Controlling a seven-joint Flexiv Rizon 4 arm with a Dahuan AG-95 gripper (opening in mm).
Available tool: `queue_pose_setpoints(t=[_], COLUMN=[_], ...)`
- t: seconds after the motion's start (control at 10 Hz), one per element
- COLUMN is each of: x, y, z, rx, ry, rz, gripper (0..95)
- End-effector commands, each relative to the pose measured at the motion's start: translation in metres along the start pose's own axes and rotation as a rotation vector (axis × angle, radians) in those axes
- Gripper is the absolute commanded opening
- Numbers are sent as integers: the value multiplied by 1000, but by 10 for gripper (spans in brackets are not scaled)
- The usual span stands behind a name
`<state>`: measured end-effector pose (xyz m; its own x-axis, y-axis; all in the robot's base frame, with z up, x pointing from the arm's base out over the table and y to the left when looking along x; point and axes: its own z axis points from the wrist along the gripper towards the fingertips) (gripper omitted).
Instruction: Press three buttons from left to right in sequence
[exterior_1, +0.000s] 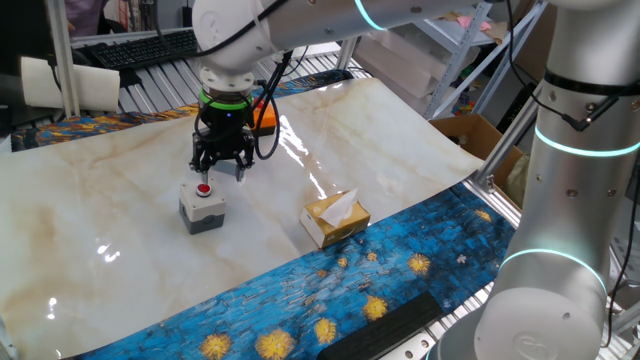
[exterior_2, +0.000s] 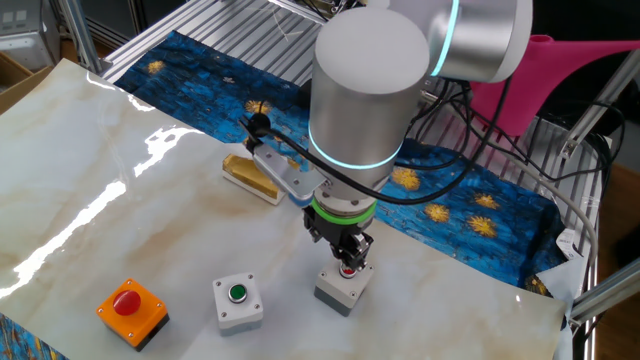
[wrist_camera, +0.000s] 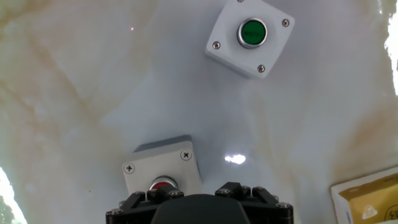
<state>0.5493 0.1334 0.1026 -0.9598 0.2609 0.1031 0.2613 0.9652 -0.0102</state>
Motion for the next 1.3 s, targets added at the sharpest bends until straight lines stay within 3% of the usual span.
queue_pose_setpoints(t=[0.1,0.4,1.3], x=[4,10,-1], y=[0,-1,-3], z=[4,11,15], rx=[3,4,-7], ry=[-2,-1,-6], rz=[-2,13,7], gripper=[570,570,570])
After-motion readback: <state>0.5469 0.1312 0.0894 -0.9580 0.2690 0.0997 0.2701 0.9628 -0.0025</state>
